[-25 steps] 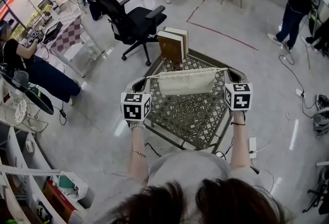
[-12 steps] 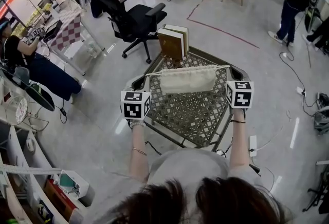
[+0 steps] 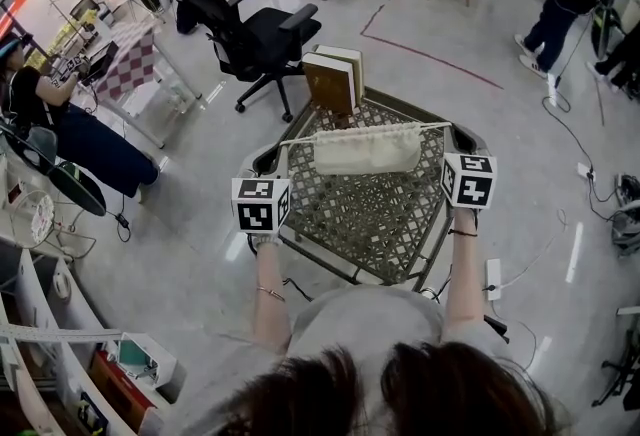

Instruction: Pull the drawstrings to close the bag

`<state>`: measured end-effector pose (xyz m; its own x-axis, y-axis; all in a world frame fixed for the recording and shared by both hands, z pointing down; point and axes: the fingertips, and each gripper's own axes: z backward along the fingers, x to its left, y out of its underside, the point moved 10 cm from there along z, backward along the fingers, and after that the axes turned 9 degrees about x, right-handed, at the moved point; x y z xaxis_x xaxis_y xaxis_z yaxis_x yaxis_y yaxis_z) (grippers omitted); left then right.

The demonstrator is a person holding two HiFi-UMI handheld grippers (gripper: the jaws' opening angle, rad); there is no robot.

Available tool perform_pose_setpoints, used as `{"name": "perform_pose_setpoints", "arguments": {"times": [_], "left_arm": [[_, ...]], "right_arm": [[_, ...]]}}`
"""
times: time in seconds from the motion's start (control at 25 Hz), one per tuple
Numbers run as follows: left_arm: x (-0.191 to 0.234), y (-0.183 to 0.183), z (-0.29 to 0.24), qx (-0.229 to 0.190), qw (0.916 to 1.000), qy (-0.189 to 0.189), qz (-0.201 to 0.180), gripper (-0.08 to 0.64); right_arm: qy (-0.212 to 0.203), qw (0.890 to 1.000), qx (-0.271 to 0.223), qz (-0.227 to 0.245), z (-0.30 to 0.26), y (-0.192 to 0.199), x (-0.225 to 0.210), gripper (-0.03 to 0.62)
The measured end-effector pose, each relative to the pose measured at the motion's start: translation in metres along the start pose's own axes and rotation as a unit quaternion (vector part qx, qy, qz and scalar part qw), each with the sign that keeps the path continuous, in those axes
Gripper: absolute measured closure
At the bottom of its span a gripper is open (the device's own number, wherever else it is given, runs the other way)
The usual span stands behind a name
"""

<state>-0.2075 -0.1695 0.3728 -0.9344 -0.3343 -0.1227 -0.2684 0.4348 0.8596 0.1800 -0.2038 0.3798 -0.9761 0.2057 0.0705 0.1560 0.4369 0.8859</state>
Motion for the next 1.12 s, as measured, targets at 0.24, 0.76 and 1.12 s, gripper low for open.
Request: {"name": "perform_pose_setpoints", "arguments": {"times": [0.24, 0.76, 1.12], "left_arm": [[0.0013, 0.0013, -0.0015, -0.006, 1.0000, -0.002, 0.001, 0.534], [0.0034, 0.0031, -0.0004, -0.013, 0.9998, -0.013, 0.011, 0.534], [-0.0007, 0.0006, 0.0000, -0.018, 0.9994, -0.030, 0.006, 0.534]], "right_arm": [[-0.001, 1.000, -0.006, -0.012, -0.0011, 0.0031, -0.0012, 0.568], [-0.020, 0.998, -0.029, -0.049, -0.0027, 0.0045, -0.0009, 0.568], [0.002, 0.997, -0.034, -0.074, -0.0008, 0.0042, -0.0051, 0.568]]}}
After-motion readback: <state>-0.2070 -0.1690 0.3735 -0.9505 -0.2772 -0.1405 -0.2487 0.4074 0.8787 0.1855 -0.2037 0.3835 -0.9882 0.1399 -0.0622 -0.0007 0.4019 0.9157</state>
